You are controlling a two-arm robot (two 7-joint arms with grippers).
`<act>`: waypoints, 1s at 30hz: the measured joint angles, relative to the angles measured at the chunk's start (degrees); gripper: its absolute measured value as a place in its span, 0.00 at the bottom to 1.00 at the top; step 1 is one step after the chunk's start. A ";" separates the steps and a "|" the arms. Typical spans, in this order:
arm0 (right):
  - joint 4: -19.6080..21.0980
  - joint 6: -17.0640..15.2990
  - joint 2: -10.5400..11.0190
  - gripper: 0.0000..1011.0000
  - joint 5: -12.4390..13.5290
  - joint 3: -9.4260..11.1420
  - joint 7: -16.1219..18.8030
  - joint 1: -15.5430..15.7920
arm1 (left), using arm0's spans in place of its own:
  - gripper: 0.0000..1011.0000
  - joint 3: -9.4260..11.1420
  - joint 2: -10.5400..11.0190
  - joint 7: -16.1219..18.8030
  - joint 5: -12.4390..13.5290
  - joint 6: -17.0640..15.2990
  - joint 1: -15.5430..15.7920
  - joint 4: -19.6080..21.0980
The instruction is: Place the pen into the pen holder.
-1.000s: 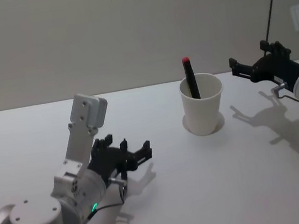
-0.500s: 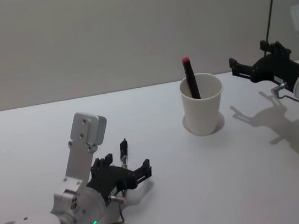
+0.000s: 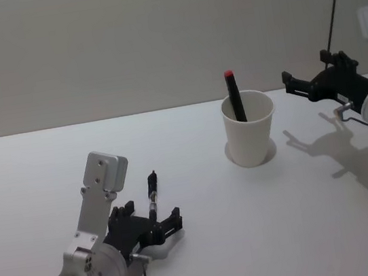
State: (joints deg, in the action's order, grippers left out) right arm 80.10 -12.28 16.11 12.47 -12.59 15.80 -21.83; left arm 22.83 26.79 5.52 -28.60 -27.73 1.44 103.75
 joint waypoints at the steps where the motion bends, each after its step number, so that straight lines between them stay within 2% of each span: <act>1: 0.00 0.00 0.00 0.99 0.00 0.00 0.00 0.00 | 0.99 -0.01 0.10 0.00 0.13 0.15 -0.20 0.02; 17: 0.00 0.00 0.00 0.99 0.00 0.00 0.00 0.00 | 0.99 0.14 0.94 -1.25 3.83 2.92 -1.58 0.03; 30: 0.00 0.00 0.00 0.99 0.00 0.00 0.00 0.00 | 0.99 0.25 1.26 -1.93 5.47 4.05 -2.13 -0.03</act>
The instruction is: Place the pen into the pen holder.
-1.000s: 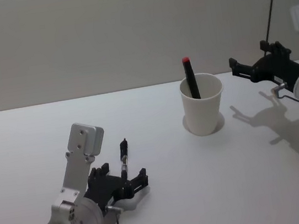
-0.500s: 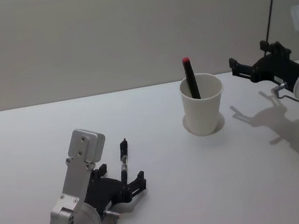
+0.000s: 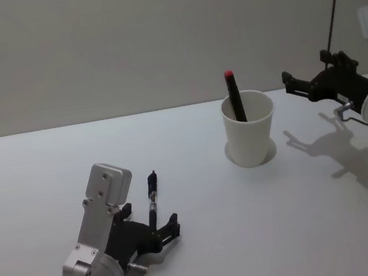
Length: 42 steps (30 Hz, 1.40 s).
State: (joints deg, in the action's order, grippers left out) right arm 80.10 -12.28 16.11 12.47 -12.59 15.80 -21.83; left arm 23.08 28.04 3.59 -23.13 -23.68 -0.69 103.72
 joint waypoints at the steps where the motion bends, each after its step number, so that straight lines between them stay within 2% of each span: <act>1: 0.00 0.00 0.00 0.99 0.00 0.00 0.00 0.00 | 0.99 0.01 0.01 -0.02 0.06 0.04 -0.02 0.00; 7: 0.00 0.00 0.00 0.99 0.00 0.00 0.00 0.00 | 0.99 0.03 0.07 -0.17 0.37 0.24 -0.10 0.00; 11: 0.00 0.00 0.00 0.99 0.00 0.00 0.00 0.00 | 0.92 0.05 0.09 -0.21 0.50 0.35 -0.14 0.00; 18: 0.00 0.00 0.00 0.99 0.00 0.00 0.00 0.00 | 0.74 0.06 0.13 -0.27 0.65 0.46 -0.18 0.00; 20: 0.00 0.00 0.00 0.99 0.00 0.00 0.00 0.00 | 0.64 0.06 0.14 -0.28 0.69 0.48 -0.19 0.00; 22: 0.00 0.00 0.00 0.99 0.00 0.00 0.00 0.00 | 0.62 0.06 0.15 -0.29 0.71 0.49 -0.20 0.00; 24: 0.00 0.00 0.00 0.99 0.00 0.00 0.00 0.00 | 0.53 0.06 0.15 -0.30 0.73 0.51 -0.21 0.00; 27: 0.00 0.00 0.00 0.99 0.00 0.00 0.00 0.00 | 0.47 0.06 0.15 -0.32 0.74 0.52 -0.22 0.00; 28: 0.00 0.00 0.00 0.99 0.00 0.00 0.00 0.00 | 0.40 0.06 0.16 -0.34 0.75 0.54 -0.23 0.00; 30: 0.00 0.00 0.00 0.99 0.00 0.00 0.00 0.00 | 0.33 0.06 0.16 -0.35 0.76 0.55 -0.23 0.00; 33: 0.00 0.00 0.00 0.99 0.00 0.00 0.00 0.00 | 0.27 0.06 0.15 -0.35 0.77 0.57 -0.23 0.00; 34: 0.00 0.00 0.00 0.99 0.00 0.00 0.00 0.00 | 0.21 0.06 0.16 -0.35 0.78 0.57 -0.23 0.00; 38: 0.00 0.00 0.00 0.99 0.00 0.00 0.00 0.00 | 0.11 0.06 0.16 -0.35 0.80 0.58 -0.23 0.00; 42: 0.00 0.00 0.00 0.99 0.00 0.00 0.00 0.00 | 0.08 0.05 0.16 -0.35 0.82 0.60 -0.23 0.00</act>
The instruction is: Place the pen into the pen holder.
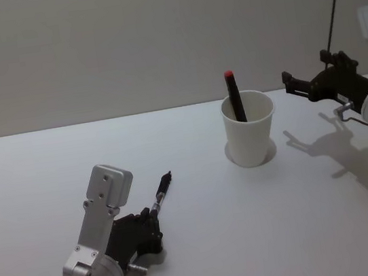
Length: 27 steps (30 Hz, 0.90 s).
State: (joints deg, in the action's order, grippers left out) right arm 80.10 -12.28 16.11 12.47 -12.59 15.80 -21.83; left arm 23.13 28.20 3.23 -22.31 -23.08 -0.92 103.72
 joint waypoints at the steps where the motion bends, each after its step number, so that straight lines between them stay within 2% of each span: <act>1: 0.00 0.00 0.00 0.99 0.00 0.00 0.00 0.00 | 0.08 0.00 0.00 0.00 0.00 0.00 0.00 0.00; 17: 0.00 0.00 0.00 0.99 0.00 0.00 0.00 0.00 | 0.00 0.00 0.00 0.02 0.00 0.09 0.01 0.00; 27: 0.00 0.00 0.00 0.99 0.00 0.00 0.00 0.00 | 0.00 0.00 0.00 0.01 0.00 0.07 0.00 0.00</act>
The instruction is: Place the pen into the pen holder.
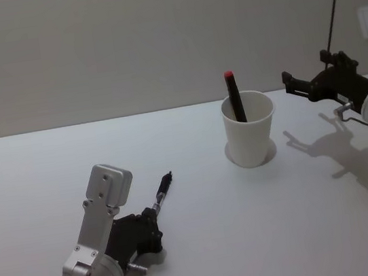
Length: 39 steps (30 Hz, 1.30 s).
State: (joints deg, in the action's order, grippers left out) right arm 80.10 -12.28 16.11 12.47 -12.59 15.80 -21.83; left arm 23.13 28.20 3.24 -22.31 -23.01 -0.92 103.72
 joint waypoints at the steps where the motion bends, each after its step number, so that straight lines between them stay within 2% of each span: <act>1: 0.00 0.00 0.00 0.99 0.00 0.00 0.00 0.00 | 0.00 0.00 0.00 0.00 0.00 0.00 0.00 0.00; 4: 0.00 0.00 0.00 0.99 0.00 0.00 0.00 0.00 | 0.05 0.00 0.00 0.00 0.00 -0.04 -0.01 -0.01; 7: 0.00 0.00 0.00 0.99 0.00 0.00 0.00 0.00 | 0.15 0.01 0.00 0.00 -0.01 -0.19 -0.02 -0.03; 8: 0.00 0.00 0.00 0.99 0.00 0.00 0.00 0.00 | 0.15 0.02 0.00 0.00 -0.01 -0.21 -0.02 -0.04; 13: 0.00 0.00 0.00 0.99 0.00 0.00 0.00 0.00 | 0.33 0.02 0.00 0.00 -0.01 -0.21 -0.02 -0.04; 17: 0.00 0.00 0.00 0.99 0.00 0.00 0.00 0.00 | 0.43 0.01 0.00 0.00 -0.01 -0.19 0.00 -0.04; 19: 0.00 0.00 0.00 0.99 0.00 0.00 0.00 0.00 | 0.53 0.01 0.00 0.00 -0.01 -0.19 0.00 -0.04; 26: 0.00 0.00 0.00 0.99 0.00 0.00 0.00 0.00 | 0.70 0.00 0.00 0.00 0.00 -0.16 0.00 -0.04; 30: 0.00 0.00 0.00 0.99 0.00 0.00 0.00 0.00 | 0.85 0.00 0.00 0.00 0.00 -0.14 0.00 -0.02; 36: 0.00 0.00 0.00 0.99 0.00 0.00 0.00 0.00 | 0.98 -0.01 0.00 0.00 0.00 -0.10 0.00 -0.01; 39: 0.00 0.00 0.00 0.99 0.00 0.00 0.00 0.00 | 0.99 -0.04 -0.05 0.00 -0.02 0.01 -0.04 -0.01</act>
State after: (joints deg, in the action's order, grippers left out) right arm 80.09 -12.28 16.11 12.47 -12.59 15.80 -21.83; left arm 23.10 28.15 3.24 -22.34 -23.01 -0.96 103.72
